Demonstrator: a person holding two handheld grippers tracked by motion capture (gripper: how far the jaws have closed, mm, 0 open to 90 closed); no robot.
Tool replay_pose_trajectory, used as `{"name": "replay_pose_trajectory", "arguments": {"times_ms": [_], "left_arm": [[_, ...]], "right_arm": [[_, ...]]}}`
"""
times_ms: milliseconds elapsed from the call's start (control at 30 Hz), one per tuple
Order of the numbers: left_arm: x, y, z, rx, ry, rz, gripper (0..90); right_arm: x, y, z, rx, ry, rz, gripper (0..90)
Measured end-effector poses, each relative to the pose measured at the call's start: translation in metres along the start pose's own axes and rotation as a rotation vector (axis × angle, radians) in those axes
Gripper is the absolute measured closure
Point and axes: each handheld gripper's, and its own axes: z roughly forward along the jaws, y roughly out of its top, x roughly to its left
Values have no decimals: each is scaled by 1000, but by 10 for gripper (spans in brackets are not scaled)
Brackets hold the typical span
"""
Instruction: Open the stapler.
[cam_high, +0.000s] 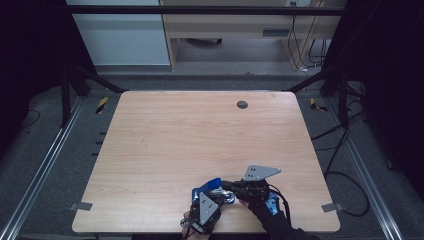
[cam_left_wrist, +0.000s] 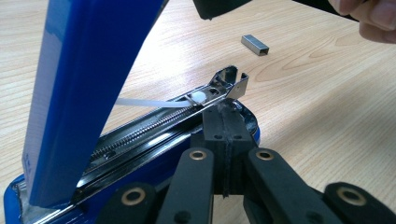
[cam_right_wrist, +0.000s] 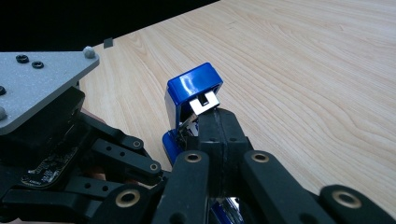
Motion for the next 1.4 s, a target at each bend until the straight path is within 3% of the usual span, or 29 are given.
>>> {"name": "replay_pose_trajectory", "arguments": {"times_ms": [1400], "left_arm": [[0, 0, 0, -1, 8, 3, 897]], "right_arm": [[11, 25, 22, -10, 51, -43, 900]]}}
